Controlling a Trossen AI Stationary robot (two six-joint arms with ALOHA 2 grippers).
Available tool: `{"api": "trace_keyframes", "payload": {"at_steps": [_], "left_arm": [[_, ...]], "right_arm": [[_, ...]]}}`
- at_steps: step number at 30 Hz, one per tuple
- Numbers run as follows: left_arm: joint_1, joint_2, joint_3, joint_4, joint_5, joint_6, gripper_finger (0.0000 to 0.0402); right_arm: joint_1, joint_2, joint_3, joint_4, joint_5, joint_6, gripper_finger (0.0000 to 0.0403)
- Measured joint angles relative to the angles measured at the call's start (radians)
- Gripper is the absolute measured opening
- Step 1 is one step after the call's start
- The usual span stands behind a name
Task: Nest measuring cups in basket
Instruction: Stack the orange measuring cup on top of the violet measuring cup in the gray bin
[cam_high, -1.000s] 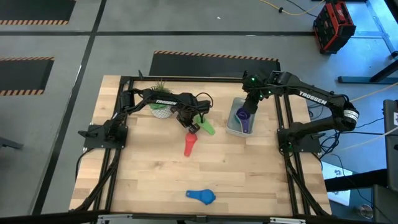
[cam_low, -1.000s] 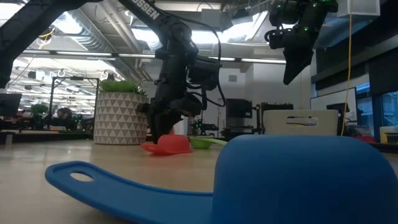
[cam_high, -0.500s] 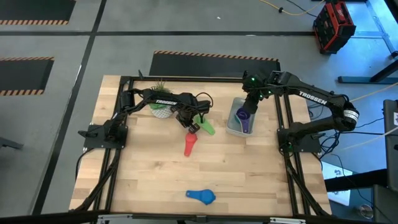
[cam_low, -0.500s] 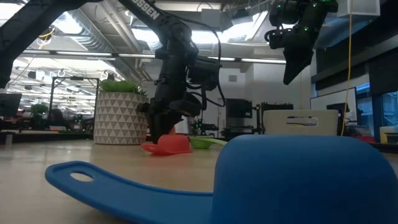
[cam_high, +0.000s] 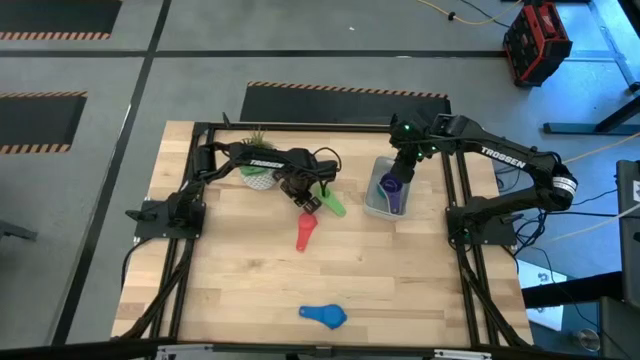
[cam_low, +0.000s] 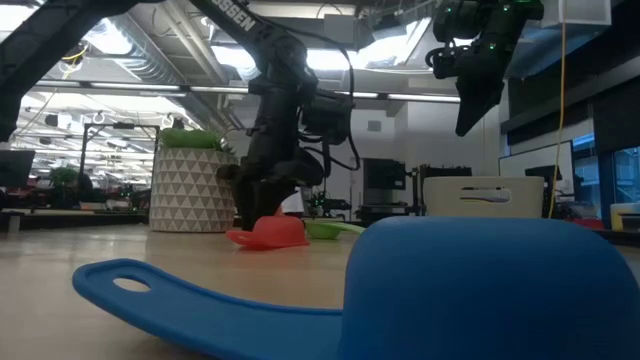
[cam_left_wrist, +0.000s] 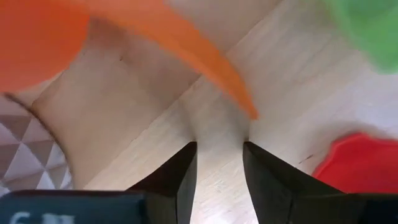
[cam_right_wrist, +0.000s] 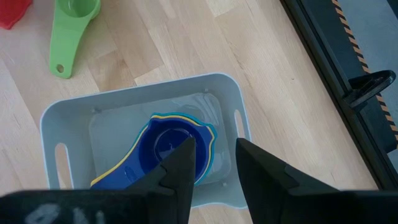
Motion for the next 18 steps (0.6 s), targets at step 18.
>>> {"api": "trace_keyframes", "payload": {"at_steps": [18], "left_arm": [[-0.005,-0.066,0.003,0.086,-0.058,-0.089,0.0122]], "right_arm": [[0.000,0.000,0.000,0.000,0.000,0.000,0.0120]]}}
